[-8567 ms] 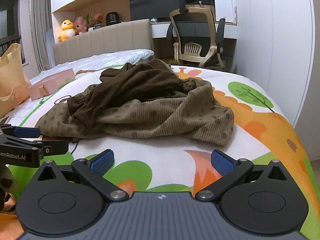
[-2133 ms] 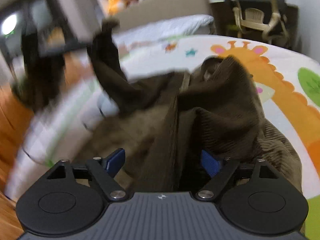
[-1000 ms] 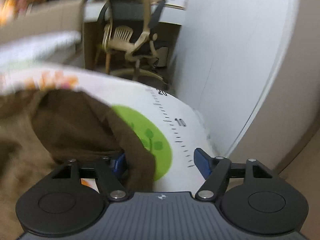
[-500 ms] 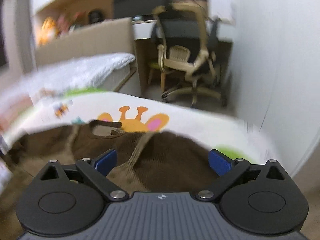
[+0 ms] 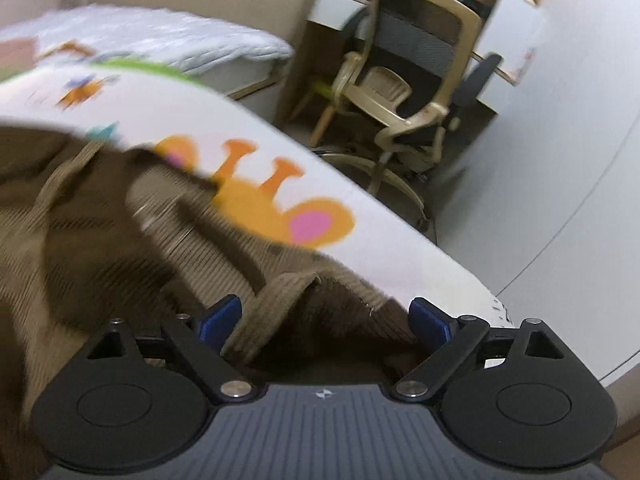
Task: Fold clothes
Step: 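Release the dress and spread it flat on the mat with both grippers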
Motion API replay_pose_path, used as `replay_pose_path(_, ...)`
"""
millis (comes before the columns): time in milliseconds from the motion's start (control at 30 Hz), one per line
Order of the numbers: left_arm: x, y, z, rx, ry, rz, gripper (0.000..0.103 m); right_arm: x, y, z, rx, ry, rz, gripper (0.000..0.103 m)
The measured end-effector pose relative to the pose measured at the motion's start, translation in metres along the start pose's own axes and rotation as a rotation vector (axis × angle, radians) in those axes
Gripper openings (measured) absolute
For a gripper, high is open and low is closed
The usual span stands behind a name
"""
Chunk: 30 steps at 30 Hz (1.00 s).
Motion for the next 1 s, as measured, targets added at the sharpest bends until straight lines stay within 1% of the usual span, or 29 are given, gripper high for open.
replay_pose_path(33,0.004,-0.003,0.001,-0.014,-0.018,0.008,0.096,-0.007,-0.003,0.005,-0.029,-0.003,-0.007,0.091)
replay_pose_path(100,0.004,-0.006,0.001,-0.037,-0.023,0.025,0.097,-0.017,-0.006,0.004,-0.074,-0.011,-0.015,0.091)
replay_pose_path(233,0.003,-0.012,0.002,-0.069,-0.016,0.043,0.099,-0.025,-0.009,-0.021,-0.126,0.013,-0.009,0.094)
replay_pose_path(300,0.004,-0.016,0.002,-0.084,-0.021,0.048,0.099,-0.013,-0.017,-0.029,-0.191,-0.017,-0.001,0.095)
replay_pose_path(367,0.006,-0.018,0.001,-0.101,-0.021,0.049,0.099,0.008,-0.028,-0.029,-0.3,-0.081,0.003,0.095)
replay_pose_path(433,0.008,-0.019,0.0,-0.118,-0.02,0.05,0.099,0.026,-0.035,-0.03,-0.444,-0.073,0.07,0.102)
replay_pose_path(467,0.008,-0.02,0.0,-0.127,-0.019,0.05,0.099,0.035,-0.035,-0.032,-0.524,-0.047,0.151,0.1)
replay_pose_path(500,0.008,-0.02,0.0,-0.133,-0.018,0.049,0.099,0.043,-0.032,-0.035,-0.597,-0.002,0.248,0.1)
replay_pose_path(533,0.007,-0.021,0.0,-0.138,-0.017,0.048,0.099,0.049,-0.03,-0.039,-0.637,0.039,0.321,0.102)
replay_pose_path(600,0.007,-0.023,0.0,-0.147,-0.017,0.047,0.1,0.047,-0.02,-0.054,-0.561,0.09,0.358,0.101)
replay_pose_path(667,0.007,-0.024,0.001,-0.158,-0.02,0.045,0.1,0.039,-0.004,-0.07,-0.392,0.12,0.383,0.1)
replay_pose_path(700,0.008,-0.026,0.001,-0.165,-0.023,0.045,0.1,0.034,0.006,-0.078,-0.292,0.123,0.368,0.1)
replay_pose_path(767,0.008,-0.027,0.001,-0.177,-0.026,0.044,0.1,0.022,0.034,-0.085,-0.015,0.086,0.235,0.1)
replay_pose_path(833,0.009,-0.029,0.001,-0.186,-0.028,0.044,0.101,0.015,0.053,-0.082,0.172,0.064,0.157,0.101)
replay_pose_path(867,0.009,-0.029,0.001,-0.19,-0.03,0.043,0.101,0.013,0.057,-0.077,0.213,0.052,0.131,0.102)
replay_pose_path(900,0.01,-0.03,0.001,-0.192,-0.03,0.042,0.101,0.012,0.056,-0.069,0.216,0.04,0.12,0.103)
replay_pose_path(933,0.01,-0.03,0.0,-0.193,-0.03,0.041,0.101,0.012,0.055,-0.059,0.21,0.027,0.111,0.103)
replay_pose_path(1000,0.01,-0.029,0.0,-0.194,-0.031,0.036,0.101,0.019,0.047,-0.038,0.146,-0.015,0.113,0.103)
Point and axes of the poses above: each gripper's, at about its wrist camera, not at the fingertips, and x roughly the way its jaws point, y to its right, z to its underside, the point moved 2 cm from there along x, roughly the way its jaws point, and after that the axes turned 4 degrees about y, right-handed, at the moved point
